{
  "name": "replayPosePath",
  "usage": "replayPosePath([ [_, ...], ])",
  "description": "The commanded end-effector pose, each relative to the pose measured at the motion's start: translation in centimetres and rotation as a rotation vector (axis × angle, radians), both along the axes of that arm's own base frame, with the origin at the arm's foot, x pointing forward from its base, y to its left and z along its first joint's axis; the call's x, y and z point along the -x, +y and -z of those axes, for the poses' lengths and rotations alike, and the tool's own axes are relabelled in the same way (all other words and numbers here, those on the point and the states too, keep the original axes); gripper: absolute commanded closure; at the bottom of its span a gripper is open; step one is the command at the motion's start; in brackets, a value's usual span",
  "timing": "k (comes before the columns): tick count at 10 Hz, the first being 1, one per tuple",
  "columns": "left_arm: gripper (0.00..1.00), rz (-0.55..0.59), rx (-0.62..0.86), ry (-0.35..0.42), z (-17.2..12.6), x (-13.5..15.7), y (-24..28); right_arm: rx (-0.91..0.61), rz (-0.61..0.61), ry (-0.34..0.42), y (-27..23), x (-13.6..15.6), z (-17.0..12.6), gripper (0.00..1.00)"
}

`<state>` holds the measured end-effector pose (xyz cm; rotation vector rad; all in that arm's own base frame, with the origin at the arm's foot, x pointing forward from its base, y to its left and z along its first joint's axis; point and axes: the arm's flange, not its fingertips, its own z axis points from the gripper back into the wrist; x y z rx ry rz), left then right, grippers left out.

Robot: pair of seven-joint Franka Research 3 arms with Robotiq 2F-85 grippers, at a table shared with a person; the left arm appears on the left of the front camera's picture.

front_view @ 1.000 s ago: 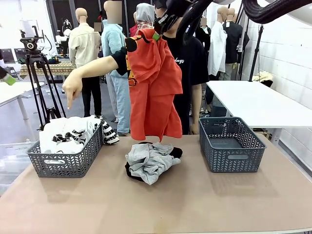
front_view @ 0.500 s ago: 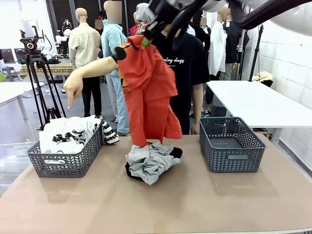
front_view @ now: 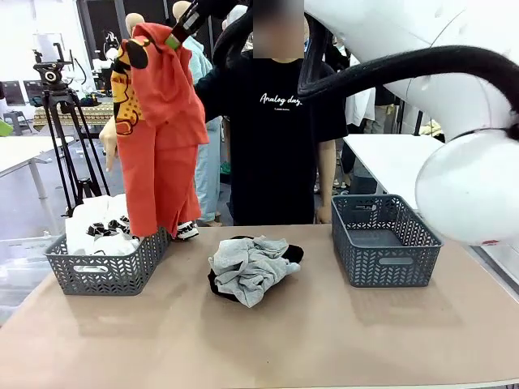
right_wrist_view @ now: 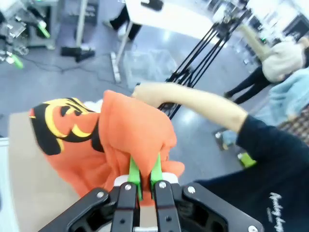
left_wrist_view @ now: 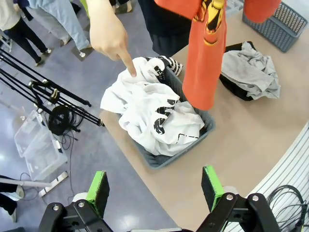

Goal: Sort the tops and bottoms.
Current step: Sort the clothes according to human instructions.

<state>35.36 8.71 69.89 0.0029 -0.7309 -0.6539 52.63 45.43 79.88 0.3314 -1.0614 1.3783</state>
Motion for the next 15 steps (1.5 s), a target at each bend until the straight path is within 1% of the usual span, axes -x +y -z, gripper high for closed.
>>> replayPosePath([
  [1, 0.0, -0.012, -0.014, 0.003, 0.0, 0.0, 0.0, 0.029, 0.005, 0.031, 0.2, 0.1, 0.8, 1.0],
  [5, 0.0, -0.012, -0.014, 0.003, 0.0, 0.0, 0.0, 0.029, 0.005, 0.031, 0.2, 0.1, 0.8, 1.0],
  [6, 0.0, -0.012, -0.014, 0.003, 0.0, 0.0, 0.0, 0.036, -0.001, 0.022, 0.3, -0.4, 1.1, 1.0],
  [7, 0.0, -0.012, -0.014, 0.003, 0.0, 0.0, 0.0, 0.004, 0.014, 0.028, 2.2, -1.9, 1.4, 1.0],
  [8, 0.0, -0.012, -0.014, 0.003, 0.0, 0.0, 0.0, -0.029, -0.027, -0.011, 5.2, -3.5, 0.7, 1.0],
  [10, 0.0, -0.012, -0.014, 0.003, 0.0, 0.0, 0.0, -0.046, -0.132, -0.089, 10.4, -5.6, -1.3, 1.0],
  [12, 0.0, -0.012, -0.014, 0.003, 0.0, 0.0, 0.0, -0.097, -0.212, -0.147, 14.7, -7.6, -2.9, 1.0],
  [13, 0.0, -0.012, -0.014, 0.003, 0.0, 0.0, 0.0, -0.112, -0.233, -0.165, 16.3, -8.3, -3.4, 1.0],
  [14, 0.0, -0.012, -0.014, 0.003, 0.0, 0.0, 0.0, -0.135, -0.241, -0.2, 17.4, -8.8, -4.0, 1.0],
  [15, 0.0, -0.012, -0.014, 0.003, 0.0, 0.0, 0.0, -0.181, -0.242, -0.26, 17.9, -8.8, -5.3, 1.0],
])
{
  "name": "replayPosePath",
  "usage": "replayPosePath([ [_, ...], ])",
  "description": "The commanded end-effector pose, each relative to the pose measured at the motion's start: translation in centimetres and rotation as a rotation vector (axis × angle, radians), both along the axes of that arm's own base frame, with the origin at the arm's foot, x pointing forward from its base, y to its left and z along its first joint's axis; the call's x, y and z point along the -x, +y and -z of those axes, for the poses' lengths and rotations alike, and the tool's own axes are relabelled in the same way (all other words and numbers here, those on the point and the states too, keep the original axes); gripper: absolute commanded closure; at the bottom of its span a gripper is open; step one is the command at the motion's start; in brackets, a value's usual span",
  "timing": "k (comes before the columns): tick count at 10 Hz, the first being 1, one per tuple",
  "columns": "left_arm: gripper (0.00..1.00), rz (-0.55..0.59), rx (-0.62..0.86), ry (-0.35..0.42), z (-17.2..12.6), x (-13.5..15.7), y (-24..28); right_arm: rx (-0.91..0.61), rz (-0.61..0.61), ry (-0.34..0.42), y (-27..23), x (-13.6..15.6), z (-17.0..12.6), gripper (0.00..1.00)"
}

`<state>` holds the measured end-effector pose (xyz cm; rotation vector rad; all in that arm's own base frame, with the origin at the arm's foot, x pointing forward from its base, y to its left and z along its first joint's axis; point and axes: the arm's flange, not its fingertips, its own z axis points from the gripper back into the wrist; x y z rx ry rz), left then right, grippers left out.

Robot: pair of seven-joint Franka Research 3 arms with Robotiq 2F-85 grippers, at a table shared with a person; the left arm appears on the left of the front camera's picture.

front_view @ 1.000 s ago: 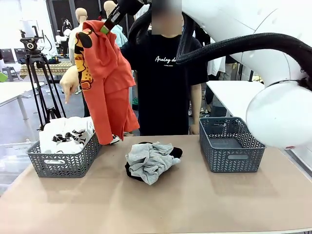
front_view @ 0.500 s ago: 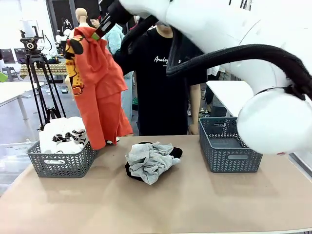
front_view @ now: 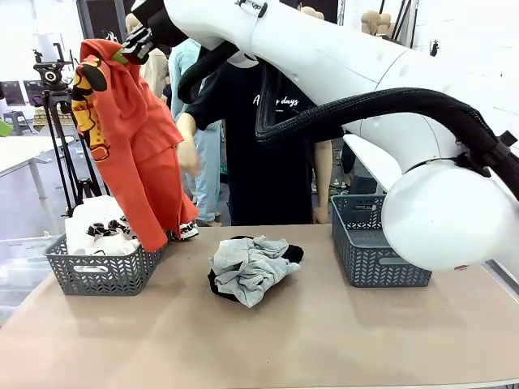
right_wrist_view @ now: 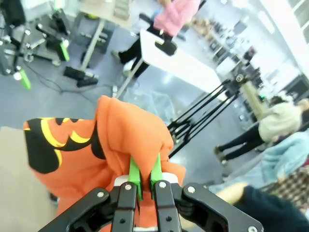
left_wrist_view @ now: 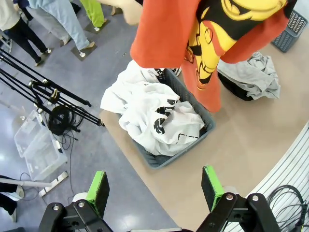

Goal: Sort the tops and bottoms.
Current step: Sort the clothes according to human instructions.

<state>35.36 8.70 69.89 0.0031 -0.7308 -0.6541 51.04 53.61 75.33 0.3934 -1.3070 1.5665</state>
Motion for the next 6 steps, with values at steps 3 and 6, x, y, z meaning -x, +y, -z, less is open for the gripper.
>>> replayPosePath([
  [3, 0.0, -0.012, -0.014, 0.003, 0.0, 0.0, 0.0, -0.16, -0.066, -0.193, 11.3, -10.3, -14.0, 1.0],
  [6, 0.0, -0.012, -0.014, 0.003, 0.0, 0.0, 0.0, -0.217, -0.112, -0.102, 15.0, -14.4, -7.2, 1.0],
])
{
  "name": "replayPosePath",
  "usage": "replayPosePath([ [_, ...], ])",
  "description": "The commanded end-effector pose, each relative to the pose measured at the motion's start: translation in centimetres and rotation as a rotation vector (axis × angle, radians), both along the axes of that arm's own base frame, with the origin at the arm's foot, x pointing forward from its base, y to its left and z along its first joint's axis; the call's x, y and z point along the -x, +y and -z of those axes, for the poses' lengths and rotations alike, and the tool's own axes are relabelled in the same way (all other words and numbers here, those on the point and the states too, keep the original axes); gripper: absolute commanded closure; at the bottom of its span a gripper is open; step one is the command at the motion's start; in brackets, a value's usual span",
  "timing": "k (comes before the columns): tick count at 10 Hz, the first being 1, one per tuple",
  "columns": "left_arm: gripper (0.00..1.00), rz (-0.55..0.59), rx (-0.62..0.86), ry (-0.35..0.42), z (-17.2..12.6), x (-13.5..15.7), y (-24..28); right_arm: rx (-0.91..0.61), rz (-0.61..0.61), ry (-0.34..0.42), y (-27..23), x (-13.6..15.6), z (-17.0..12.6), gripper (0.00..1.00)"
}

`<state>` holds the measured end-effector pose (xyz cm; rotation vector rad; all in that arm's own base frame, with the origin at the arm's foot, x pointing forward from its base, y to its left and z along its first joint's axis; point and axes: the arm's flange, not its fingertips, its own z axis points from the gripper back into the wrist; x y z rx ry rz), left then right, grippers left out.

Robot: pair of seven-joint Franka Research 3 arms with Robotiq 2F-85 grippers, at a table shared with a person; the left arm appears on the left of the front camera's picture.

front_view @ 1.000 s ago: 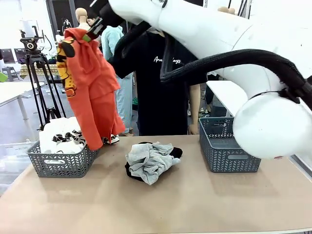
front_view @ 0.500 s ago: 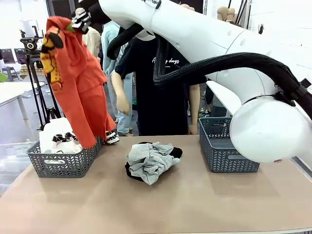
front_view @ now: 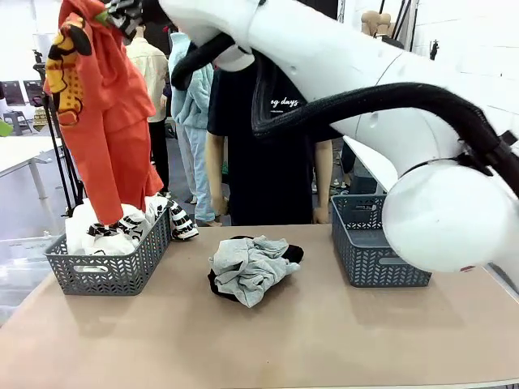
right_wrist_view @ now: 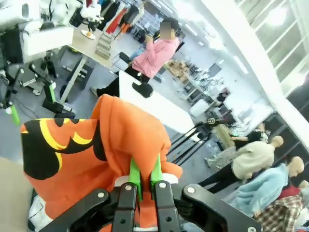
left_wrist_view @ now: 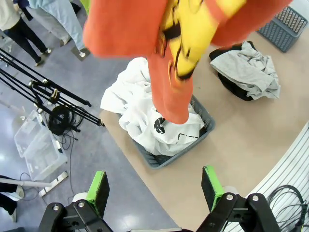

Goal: Sort the tops and bottoms.
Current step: Sort the clothes according to human instructions.

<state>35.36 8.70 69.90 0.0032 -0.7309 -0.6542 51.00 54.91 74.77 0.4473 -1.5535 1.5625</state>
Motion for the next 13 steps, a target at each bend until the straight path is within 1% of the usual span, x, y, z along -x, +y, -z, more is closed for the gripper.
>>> replayPosePath([
  [1, 0.0, -0.012, -0.014, 0.003, 0.0, 0.0, 0.0, -0.012, -0.074, 0.098, 15.4, -15.8, -4.2, 1.0],
  [2, 0.0, -0.012, -0.014, 0.003, 0.0, 0.0, 0.0, 0.019, -0.077, 0.159, 16.6, -17.2, -1.0, 1.0],
  [3, 0.0, -0.012, -0.014, 0.003, 0.0, 0.0, 0.0, 0.026, -0.067, 0.206, 17.6, -18.5, 1.4, 1.0],
  [4, 0.0, -0.012, -0.014, 0.003, 0.0, 0.0, 0.0, 0.052, -0.05, 0.239, 18.8, -19.2, 3.7, 1.0],
  [5, 0.0, -0.012, -0.014, 0.003, 0.0, 0.0, 0.0, 0.095, -0.025, 0.248, 19.5, -19.9, 5.6, 1.0],
  [6, 0.0, -0.012, -0.014, 0.003, 0.0, 0.0, 0.0, 0.169, -0.005, 0.302, 19.4, -20.7, 7.2, 1.0],
  [7, 0.0, -0.012, -0.014, 0.003, 0.0, 0.0, 0.0, 0.074, -0.041, 0.224, 3.9, -4.7, 14.0, 1.0],
  [10, 0.0, -0.012, -0.014, 0.003, 0.0, 0.0, 0.0, 0.074, -0.041, 0.224, 3.9, -4.7, 14.0, 1.0],
  [11, 0.0, -0.012, -0.014, 0.003, 0.0, 0.0, 0.0, 0.103, -0.031, 0.246, 4.0, -5.0, 14.6, 1.0],
  [12, 0.0, -0.012, -0.014, 0.003, 0.0, 0.0, 0.0, 0.202, -0.034, 0.277, 5.8, -5.3, 14.8, 1.0],
  [13, 0.0, -0.012, -0.014, 0.003, 0.0, 0.0, 0.0, 0.22, -0.106, 0.306, 8.0, -7.5, 15.5, 1.0],
])
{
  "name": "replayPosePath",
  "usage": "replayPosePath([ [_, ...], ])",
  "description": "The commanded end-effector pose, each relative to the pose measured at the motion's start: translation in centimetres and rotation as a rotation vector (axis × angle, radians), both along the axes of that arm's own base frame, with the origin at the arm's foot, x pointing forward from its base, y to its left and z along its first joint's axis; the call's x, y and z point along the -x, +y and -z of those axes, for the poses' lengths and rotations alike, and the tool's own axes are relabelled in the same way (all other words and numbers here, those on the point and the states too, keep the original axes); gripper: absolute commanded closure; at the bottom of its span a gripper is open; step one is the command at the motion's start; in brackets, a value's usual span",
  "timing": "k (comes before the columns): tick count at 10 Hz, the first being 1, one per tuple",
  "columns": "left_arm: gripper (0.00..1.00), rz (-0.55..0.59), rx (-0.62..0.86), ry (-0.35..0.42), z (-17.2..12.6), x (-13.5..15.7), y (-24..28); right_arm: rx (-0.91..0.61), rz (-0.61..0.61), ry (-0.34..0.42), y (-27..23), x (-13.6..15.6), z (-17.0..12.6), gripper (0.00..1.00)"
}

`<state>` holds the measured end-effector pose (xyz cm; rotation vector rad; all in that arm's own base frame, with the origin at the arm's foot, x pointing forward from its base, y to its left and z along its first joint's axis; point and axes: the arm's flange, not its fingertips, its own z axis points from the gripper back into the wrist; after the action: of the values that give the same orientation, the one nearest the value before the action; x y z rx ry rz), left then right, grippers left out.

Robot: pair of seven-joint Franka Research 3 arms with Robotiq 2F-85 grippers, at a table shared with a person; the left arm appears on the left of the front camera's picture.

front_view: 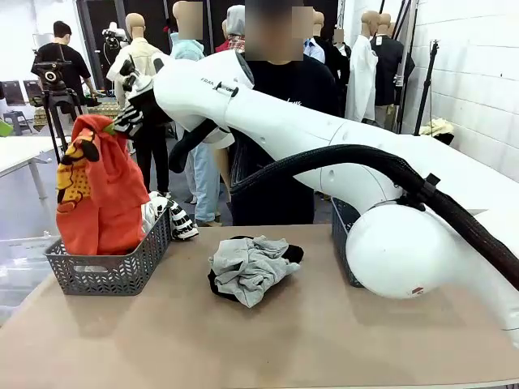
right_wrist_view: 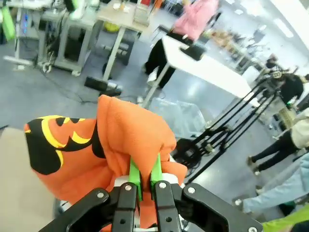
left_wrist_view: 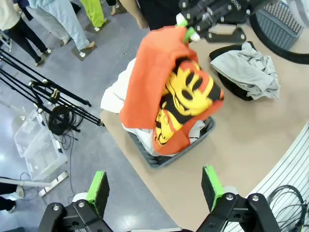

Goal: Sort the tops and bottoms.
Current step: Sort the clothes according to human instructions.

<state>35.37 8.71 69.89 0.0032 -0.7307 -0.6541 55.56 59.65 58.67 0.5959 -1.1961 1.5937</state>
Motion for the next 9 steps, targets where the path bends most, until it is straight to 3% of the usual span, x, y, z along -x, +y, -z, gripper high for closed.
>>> replayPosePath([
  [1, 0.0, -0.012, -0.014, 0.003, 0.0, 0.0, 0.0, 0.051, -0.076, 0.047, 4.9, -4.8, 0.3, 1.0],
  [4, 0.0, -0.012, -0.014, 0.003, 0.0, 0.0, 0.0, 0.141, -0.052, 0.09, 9.9, -10.4, 6.0, 1.0],
  [9, 0.0, -0.012, -0.014, 0.003, 0.0, 0.0, 0.0, 0.178, -0.074, 0.165, 15.1, -14.6, 12.9, 1.0],
])
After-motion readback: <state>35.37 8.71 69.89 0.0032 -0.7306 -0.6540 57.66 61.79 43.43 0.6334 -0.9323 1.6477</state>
